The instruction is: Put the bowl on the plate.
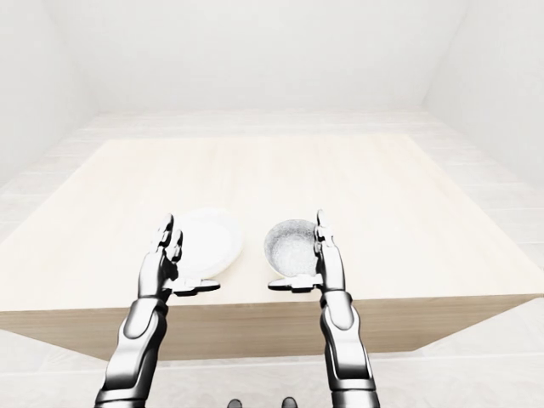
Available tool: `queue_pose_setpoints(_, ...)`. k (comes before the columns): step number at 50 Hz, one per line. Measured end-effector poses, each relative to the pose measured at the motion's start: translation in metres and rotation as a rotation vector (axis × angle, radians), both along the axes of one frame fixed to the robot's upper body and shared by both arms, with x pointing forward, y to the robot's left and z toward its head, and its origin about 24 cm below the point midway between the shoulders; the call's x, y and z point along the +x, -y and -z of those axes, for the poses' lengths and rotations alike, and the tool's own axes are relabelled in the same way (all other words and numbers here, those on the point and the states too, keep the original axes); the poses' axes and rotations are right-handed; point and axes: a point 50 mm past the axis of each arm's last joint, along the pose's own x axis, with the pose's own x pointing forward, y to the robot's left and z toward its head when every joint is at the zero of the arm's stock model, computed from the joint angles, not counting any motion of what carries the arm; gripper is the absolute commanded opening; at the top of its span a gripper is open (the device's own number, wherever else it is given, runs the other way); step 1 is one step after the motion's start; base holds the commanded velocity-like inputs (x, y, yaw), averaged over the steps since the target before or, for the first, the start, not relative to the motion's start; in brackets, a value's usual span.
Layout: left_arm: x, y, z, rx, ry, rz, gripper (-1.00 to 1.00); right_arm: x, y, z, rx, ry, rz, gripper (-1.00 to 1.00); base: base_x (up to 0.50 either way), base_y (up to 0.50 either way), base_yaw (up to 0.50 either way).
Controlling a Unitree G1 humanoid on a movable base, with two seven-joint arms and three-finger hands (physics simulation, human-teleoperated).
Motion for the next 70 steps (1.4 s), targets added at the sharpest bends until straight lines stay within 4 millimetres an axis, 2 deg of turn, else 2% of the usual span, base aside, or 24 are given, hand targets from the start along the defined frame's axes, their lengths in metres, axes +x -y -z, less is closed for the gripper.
queue_pose_setpoints(19,0.004,-0.009,-0.007,0.04,0.012,0.01,1.0,0.002,0.005,-0.008,0.017,0.033,-0.001,1.0,0.0,0.0,0.0)
queue_pose_setpoints(70,0.006,-0.025,-0.008,0.113,0.021,-0.02,1.0,0.005,0.003,-0.018,-0.004,0.058,-0.025,1.0,0.13,0.21,0.0)
